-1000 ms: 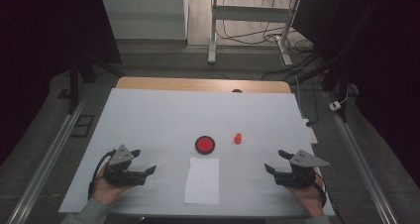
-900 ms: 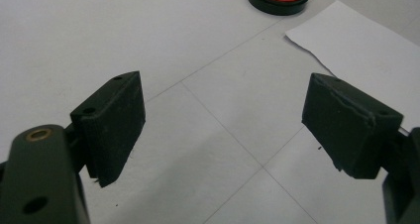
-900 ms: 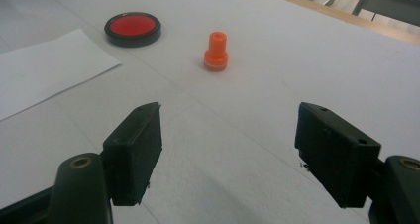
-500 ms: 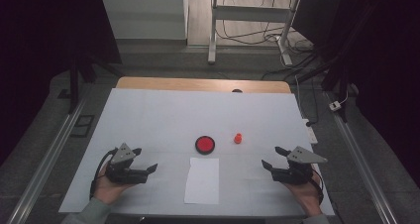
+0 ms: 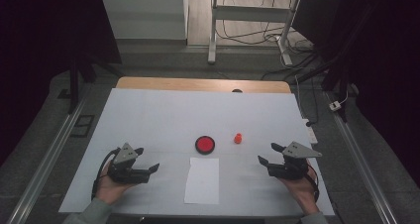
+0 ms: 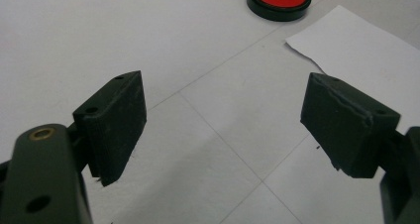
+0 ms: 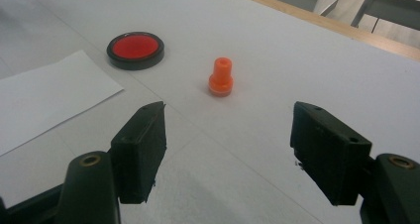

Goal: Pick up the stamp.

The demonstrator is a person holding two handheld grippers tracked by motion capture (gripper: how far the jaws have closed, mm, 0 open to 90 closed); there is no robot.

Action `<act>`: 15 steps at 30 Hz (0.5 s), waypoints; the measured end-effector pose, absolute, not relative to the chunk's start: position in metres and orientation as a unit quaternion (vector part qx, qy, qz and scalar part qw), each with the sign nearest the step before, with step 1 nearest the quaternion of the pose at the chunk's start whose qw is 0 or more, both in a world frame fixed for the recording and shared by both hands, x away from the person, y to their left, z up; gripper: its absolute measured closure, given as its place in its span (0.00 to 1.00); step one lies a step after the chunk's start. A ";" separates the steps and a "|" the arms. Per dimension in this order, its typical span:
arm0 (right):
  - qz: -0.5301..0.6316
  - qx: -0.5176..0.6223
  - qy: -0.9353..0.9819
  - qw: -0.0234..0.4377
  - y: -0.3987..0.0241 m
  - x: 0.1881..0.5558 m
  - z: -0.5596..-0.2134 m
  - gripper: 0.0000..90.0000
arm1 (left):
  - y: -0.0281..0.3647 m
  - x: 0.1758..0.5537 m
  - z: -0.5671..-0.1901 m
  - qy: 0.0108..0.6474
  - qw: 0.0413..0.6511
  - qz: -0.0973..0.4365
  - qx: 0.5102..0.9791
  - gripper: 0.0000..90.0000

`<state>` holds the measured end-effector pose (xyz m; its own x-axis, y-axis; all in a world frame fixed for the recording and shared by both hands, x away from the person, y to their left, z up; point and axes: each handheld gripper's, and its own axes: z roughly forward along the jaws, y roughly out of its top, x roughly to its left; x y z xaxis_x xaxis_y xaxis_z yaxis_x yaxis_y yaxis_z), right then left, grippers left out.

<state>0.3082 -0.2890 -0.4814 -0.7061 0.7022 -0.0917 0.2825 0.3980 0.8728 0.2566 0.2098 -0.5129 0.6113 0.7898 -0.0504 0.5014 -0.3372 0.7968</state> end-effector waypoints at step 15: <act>0.450 0.309 0.807 0.226 -0.272 0.320 -0.478 0.34 | 0.209 0.257 -0.514 0.404 0.407 0.173 0.801 0.20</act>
